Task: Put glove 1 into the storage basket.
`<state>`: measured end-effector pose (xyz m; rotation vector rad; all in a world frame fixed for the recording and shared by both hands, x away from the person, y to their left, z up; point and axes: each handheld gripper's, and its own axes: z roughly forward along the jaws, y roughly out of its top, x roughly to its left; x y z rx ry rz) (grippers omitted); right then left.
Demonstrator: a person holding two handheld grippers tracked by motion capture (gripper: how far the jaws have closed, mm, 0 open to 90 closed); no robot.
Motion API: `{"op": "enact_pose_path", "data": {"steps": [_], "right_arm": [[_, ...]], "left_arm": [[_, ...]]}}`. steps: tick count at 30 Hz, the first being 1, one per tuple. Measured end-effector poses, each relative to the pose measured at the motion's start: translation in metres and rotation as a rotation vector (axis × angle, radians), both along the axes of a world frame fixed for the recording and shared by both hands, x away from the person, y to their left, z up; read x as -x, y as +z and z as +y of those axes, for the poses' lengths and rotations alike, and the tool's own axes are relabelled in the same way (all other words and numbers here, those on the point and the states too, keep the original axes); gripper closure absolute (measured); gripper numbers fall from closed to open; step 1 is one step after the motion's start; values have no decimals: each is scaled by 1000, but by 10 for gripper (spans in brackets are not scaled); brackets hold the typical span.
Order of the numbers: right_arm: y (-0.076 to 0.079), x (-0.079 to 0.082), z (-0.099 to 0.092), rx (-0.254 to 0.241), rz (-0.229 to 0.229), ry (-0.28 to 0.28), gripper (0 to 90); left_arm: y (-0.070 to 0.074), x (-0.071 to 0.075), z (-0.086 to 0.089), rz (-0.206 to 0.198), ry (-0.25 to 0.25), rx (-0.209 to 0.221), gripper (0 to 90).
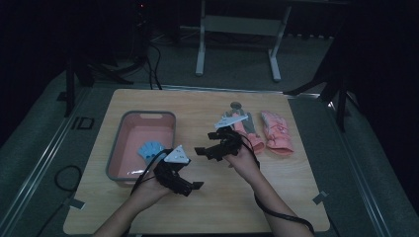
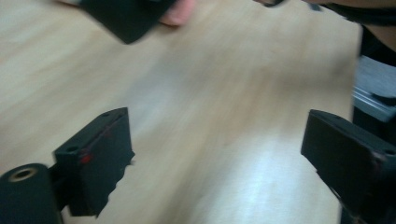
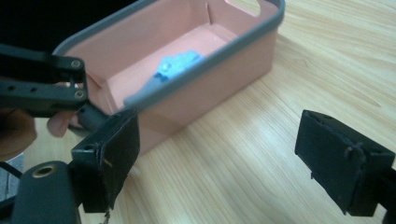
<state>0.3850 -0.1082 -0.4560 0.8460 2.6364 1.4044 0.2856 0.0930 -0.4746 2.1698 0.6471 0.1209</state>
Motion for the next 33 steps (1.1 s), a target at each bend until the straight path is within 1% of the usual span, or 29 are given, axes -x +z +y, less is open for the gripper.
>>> {"op": "enact_pose_path", "data": {"steps": [1,3,5,6,7,8,10,11,12,14,15,16,18,20,22,23,25,27,29,31,33], "right_arm": [[-2,0,-3,2,4,-4,141],[-5,1,-9,-5,9,-10,141],[-9,1,-15,-2,13,-13,142],[-11,1,-17,-1,16,-16,143],[-12,2,-20,-1,26,-19,144],[-15,2,-24,-3,36,-20,145],[-17,3,-29,-2,39,-33,145],[-19,3,-33,-6,42,-31,144],[-21,3,-36,-6,43,-36,145],[-24,4,-41,-9,28,-40,144],[-25,5,-43,-10,31,-40,145],[-28,5,-46,-6,22,-44,144],[-32,6,-50,-2,20,-47,145],[-35,7,-54,3,13,-53,147],[-40,8,-58,2,15,-61,147],[-42,8,-60,0,12,-63,147],[-47,10,-64,3,9,-69,147],[-51,12,-67,6,9,-65,147],[-55,14,-71,-1,-2,-61,145],[-59,17,-75,-2,-2,-61,145],[-62,19,-79,-10,13,-65,145]], "left_arm": [[-1,1,-4,-7,-1,-1,87],[-5,2,-11,-6,-19,-7,82],[-8,4,-15,-24,-11,-2,81],[-11,4,-18,-19,-17,2,81],[-15,5,-21,-17,-18,7,75],[-18,6,-24,-23,-24,9,70],[-26,7,-28,-29,-26,11,69],[-30,7,-29,-22,-30,15,70],[-34,8,-31,-18,-32,16,70],[-41,9,-33,-19,-30,24,69],[-46,9,-33,-10,-33,32,70],[-50,9,-33,-3,-32,37,70],[-58,9,-33,16,-27,49,70],[-64,9,-32,14,-16,54,70],[-69,10,-29,19,-6,67,70],[-71,10,-28,19,-2,78,70],[-75,13,-27,5,9,74,70],[-79,15,-27,5,15,80,70],[-81,17,-27,0,16,86,70],[-83,19,-27,-6,24,83,70],[-83,20,-26,-17,31,87,70]]}}
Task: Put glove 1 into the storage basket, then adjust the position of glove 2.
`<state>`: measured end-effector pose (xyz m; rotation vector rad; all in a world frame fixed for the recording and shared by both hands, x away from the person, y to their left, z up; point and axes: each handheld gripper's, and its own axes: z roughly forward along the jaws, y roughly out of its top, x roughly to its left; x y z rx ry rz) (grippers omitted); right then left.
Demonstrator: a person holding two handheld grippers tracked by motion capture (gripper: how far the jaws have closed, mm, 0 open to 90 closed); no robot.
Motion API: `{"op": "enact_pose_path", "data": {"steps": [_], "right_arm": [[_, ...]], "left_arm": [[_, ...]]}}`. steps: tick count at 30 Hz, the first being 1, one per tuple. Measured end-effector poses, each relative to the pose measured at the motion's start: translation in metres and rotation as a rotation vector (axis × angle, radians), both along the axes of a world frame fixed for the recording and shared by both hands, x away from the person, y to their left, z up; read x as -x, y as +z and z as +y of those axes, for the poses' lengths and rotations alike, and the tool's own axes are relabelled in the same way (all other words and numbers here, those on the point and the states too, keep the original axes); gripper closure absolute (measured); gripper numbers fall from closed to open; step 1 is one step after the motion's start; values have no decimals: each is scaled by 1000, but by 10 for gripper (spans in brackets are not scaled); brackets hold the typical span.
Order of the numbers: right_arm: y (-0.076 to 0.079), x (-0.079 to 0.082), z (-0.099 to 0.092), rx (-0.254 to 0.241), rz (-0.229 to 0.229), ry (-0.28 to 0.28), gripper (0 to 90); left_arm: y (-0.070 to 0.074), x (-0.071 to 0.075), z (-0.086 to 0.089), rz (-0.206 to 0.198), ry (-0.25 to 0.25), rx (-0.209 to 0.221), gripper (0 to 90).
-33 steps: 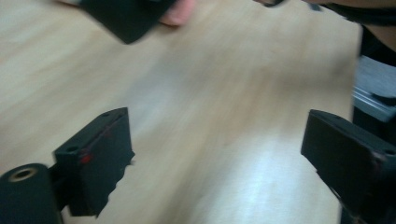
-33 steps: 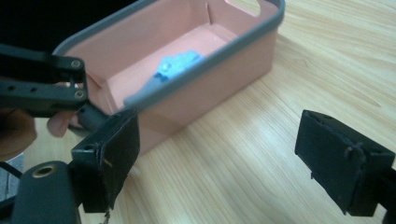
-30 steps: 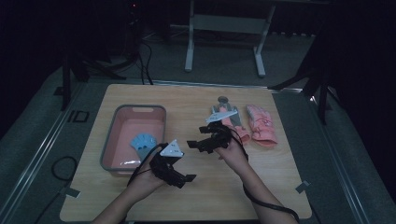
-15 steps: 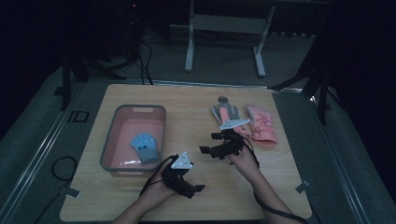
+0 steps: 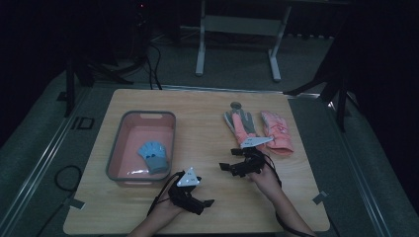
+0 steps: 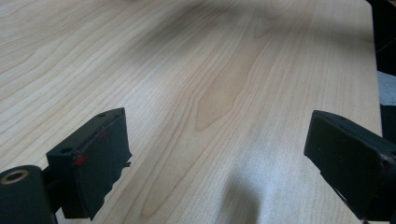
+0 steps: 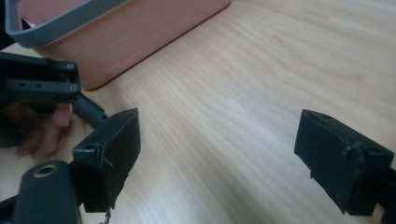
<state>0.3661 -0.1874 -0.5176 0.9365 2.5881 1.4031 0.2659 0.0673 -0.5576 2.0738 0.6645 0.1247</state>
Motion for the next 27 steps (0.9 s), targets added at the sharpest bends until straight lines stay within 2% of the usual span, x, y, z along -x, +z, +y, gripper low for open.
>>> {"op": "enact_pose_path", "data": {"steps": [5,13,16,20,22,24,27], "right_arm": [[0,2,-10,-9,35,-18,137],[10,0,-20,0,-14,-57,146],[14,-5,-27,13,-26,-88,252],[20,-14,-37,44,-61,-141,441],[23,-21,-42,43,-54,-165,468],[26,-29,-46,61,-70,-193,530],[30,-41,-52,64,-72,-225,552]], "left_arm": [[0,0,2,1,9,9,70],[-2,3,3,-11,16,10,70],[-2,3,3,-10,14,11,70],[-2,4,3,-15,10,11,70],[-2,5,3,-15,9,10,70],[-2,5,3,-14,10,12,70],[-2,5,3,-14,9,13,70]]}}
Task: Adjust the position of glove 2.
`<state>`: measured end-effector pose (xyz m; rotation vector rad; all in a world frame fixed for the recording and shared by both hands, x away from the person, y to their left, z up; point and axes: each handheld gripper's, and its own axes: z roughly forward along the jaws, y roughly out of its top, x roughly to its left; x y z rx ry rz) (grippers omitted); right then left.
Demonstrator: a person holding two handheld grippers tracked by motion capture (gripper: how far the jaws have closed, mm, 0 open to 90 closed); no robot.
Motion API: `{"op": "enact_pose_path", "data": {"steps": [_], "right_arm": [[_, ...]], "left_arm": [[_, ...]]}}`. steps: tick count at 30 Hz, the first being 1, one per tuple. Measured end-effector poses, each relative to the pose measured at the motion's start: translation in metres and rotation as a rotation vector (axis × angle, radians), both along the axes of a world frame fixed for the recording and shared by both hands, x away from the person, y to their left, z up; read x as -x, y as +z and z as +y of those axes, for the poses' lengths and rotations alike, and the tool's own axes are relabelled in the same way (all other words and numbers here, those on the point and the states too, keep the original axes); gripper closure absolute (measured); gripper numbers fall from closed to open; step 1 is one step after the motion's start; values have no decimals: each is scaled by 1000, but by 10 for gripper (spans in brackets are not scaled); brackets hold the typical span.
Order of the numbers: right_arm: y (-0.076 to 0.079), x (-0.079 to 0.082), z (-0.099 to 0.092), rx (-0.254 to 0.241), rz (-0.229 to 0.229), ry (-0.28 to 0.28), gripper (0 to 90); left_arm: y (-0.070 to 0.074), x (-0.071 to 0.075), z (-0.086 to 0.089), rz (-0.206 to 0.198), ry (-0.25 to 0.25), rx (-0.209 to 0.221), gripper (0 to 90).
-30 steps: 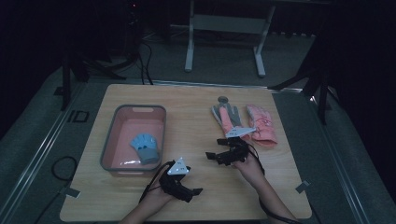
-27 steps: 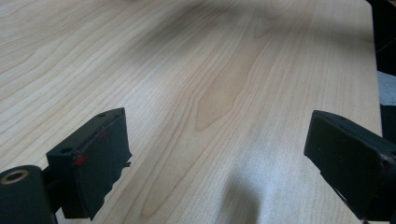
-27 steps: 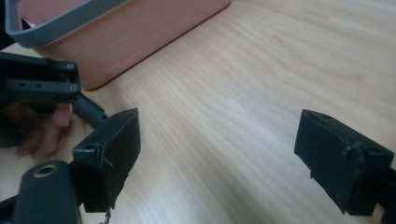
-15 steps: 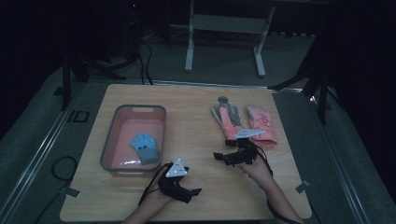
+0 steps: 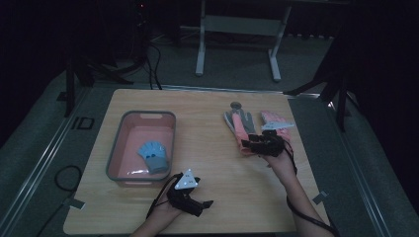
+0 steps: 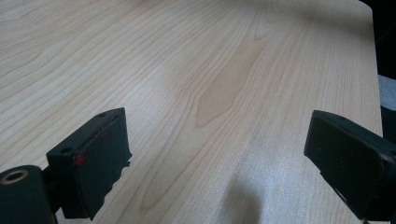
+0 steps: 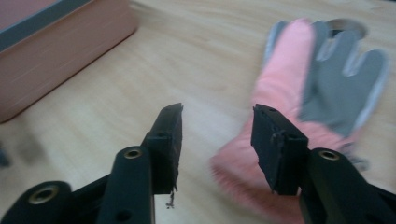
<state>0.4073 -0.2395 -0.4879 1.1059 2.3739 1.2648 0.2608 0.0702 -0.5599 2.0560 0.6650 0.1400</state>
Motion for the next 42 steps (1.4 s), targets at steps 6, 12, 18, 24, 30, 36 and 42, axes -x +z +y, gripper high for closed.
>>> {"op": "enact_pose_path", "data": {"steps": [6,12,18,24,30,36,42], "right_arm": [[6,-29,-5,40,-8,-61,565],[7,-57,-4,70,-8,-108,595],[1,-78,0,95,14,-150,613],[-15,-94,2,135,62,-180,613],[-33,-100,12,200,105,-183,600],[-41,-100,16,220,94,-197,646],[-44,-93,22,266,53,-234,864]], "left_arm": [[-1,0,0,-1,-3,0,70],[-1,0,1,-2,-5,7,70],[-1,0,1,-4,-10,4,70],[0,1,1,-18,-7,4,70],[-1,0,1,-14,-11,3,70],[-1,1,0,-16,-14,1,69],[-1,1,0,-16,-15,-1,70]]}}
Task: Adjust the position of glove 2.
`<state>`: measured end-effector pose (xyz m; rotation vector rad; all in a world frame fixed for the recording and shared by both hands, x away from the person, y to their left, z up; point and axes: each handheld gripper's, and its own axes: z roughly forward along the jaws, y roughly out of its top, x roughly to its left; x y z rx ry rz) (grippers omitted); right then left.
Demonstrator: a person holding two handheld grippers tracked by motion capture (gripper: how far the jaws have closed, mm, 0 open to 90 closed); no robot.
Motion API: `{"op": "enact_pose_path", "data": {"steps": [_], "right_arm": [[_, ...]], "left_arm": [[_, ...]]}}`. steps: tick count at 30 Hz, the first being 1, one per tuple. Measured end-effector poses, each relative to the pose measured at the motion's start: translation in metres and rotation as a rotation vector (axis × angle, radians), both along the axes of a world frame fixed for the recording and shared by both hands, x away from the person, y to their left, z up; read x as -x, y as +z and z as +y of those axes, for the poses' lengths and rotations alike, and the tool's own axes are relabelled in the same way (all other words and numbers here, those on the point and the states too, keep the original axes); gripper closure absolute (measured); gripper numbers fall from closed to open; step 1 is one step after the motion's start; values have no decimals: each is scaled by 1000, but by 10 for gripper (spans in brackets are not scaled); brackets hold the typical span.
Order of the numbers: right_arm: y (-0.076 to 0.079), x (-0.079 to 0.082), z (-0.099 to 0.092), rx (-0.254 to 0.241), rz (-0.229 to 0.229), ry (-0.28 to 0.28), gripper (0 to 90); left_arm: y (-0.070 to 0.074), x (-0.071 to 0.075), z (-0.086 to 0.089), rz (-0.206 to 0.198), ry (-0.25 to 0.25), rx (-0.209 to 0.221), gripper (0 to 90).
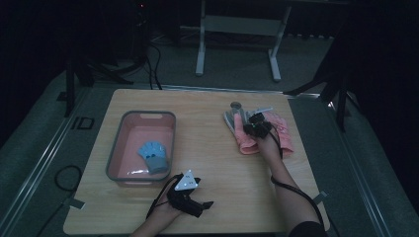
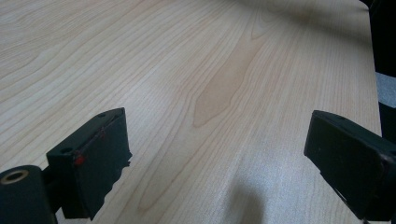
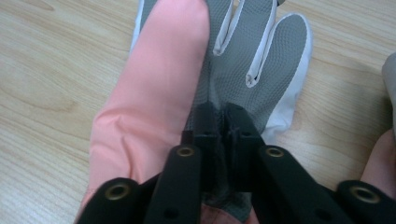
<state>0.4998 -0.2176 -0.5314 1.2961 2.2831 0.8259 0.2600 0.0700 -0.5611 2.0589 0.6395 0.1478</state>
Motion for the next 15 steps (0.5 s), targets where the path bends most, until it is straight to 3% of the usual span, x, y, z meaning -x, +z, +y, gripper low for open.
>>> {"op": "enact_pose_path", "data": {"steps": [6,9,13,15], "right_arm": [[18,16,3,-106,-4,-78,887],[29,26,4,-139,-10,-84,888],[46,45,9,-171,-23,-88,889],[54,56,14,-164,-43,-84,889]], "left_arm": [[0,0,0,-2,3,1,70],[0,0,0,-2,4,1,70],[0,0,0,-4,5,-2,70],[0,0,0,-5,4,-3,70]]}}
